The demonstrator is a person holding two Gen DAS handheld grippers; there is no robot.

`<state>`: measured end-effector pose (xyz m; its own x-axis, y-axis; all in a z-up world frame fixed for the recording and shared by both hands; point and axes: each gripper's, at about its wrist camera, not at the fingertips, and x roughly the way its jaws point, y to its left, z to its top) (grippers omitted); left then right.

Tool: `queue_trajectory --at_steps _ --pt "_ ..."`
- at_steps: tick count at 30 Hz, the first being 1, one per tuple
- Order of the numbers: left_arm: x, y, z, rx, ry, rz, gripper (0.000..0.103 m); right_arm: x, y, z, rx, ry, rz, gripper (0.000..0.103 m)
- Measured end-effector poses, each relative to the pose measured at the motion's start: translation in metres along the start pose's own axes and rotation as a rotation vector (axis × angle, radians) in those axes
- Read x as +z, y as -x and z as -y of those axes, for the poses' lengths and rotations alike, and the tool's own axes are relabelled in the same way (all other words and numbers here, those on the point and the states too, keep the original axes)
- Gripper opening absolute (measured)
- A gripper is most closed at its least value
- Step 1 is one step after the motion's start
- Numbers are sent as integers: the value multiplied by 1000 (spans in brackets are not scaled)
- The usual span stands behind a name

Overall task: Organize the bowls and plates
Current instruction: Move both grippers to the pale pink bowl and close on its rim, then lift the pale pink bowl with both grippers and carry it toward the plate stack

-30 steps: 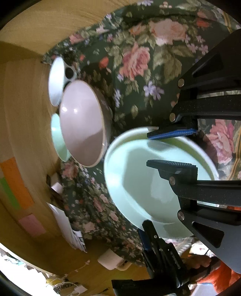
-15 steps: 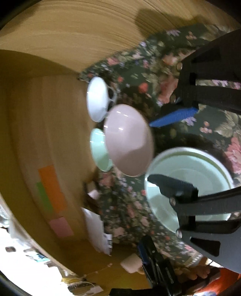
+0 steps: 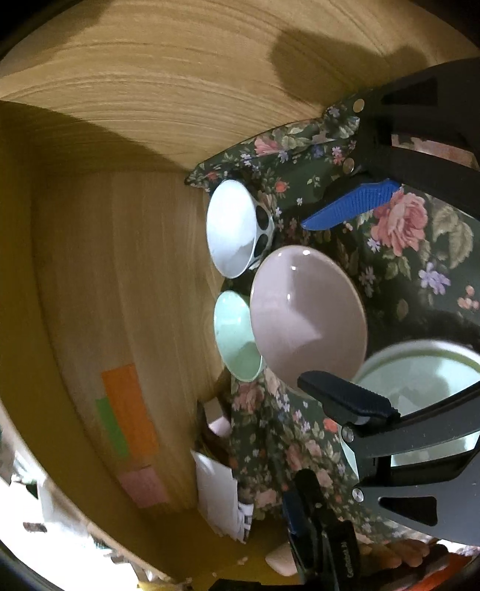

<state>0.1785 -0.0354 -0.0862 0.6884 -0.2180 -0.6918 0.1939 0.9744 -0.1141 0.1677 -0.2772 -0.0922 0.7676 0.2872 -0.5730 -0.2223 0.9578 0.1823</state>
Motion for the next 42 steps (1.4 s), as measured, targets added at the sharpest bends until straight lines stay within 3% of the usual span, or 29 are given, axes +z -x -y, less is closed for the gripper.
queue_trajectory --at_steps 15,23,30,35,42 --pt "15 -75 15 -22 -34 -138 71 0 -60 28 8 -46 -136 75" --pt "15 -109 19 -58 -24 -228 53 -8 -79 36 45 -66 -192 51" --pt "15 -117 31 -83 -61 -259 40 -9 -86 37 85 -85 -220 28" --pt "16 -125 36 -106 -72 -286 26 -9 -86 31 68 -58 -211 27" --pt "16 -125 38 -84 -72 -275 24 -8 -84 29 61 -53 -199 26"
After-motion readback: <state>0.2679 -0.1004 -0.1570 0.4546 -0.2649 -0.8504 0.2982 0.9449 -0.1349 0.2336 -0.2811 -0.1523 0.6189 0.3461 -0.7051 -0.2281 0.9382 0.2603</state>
